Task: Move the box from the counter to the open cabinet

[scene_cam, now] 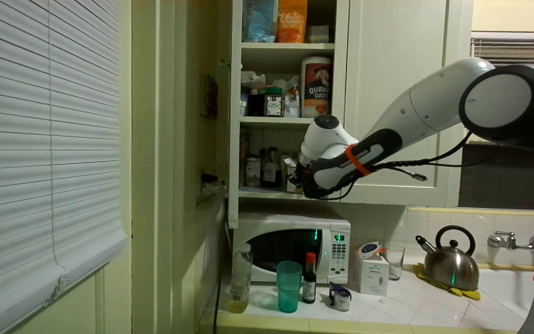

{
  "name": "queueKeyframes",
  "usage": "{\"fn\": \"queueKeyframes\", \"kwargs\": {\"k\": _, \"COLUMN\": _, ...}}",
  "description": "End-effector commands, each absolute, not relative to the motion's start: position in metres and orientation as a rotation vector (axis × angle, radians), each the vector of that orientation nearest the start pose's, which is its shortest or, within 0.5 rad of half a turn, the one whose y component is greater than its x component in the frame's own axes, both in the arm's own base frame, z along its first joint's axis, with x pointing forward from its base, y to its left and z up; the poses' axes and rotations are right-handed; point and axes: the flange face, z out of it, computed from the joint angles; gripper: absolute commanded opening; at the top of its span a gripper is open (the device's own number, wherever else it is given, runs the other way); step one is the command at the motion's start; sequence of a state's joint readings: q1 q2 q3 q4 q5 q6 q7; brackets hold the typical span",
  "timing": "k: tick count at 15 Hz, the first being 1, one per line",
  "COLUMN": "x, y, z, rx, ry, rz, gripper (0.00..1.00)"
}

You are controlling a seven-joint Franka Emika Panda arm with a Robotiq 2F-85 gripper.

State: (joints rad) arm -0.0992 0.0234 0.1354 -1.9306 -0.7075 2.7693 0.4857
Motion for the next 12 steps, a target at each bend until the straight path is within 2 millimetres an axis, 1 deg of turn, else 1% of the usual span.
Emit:
{"fn": "queueKeyframes", "kwargs": {"k": 1, "x": 0.632, "y": 0.052, "z": 0.553, "rx": -3.095, "ry": -0.147, "rz": -1.522, "gripper": 0.00}}
{"fn": "queueKeyframes", "kwargs": {"k": 6, "x": 0.647, "y": 0.046, "z": 0.548, "rx": -3.125, "ry": -0.111, "rz": -1.632, "gripper": 0.00}}
{"fn": "queueKeyframes", "kwargs": {"k": 10, "x": 0.653, "y": 0.046, "z": 0.545, "rx": -3.154, "ry": -0.070, "rz": -1.711, "gripper": 0.00}}
{"fn": "queueKeyframes", "kwargs": {"k": 12, "x": 0.653, "y": 0.049, "z": 0.543, "rx": -3.159, "ry": -0.049, "rz": -1.745, "gripper": 0.00}}
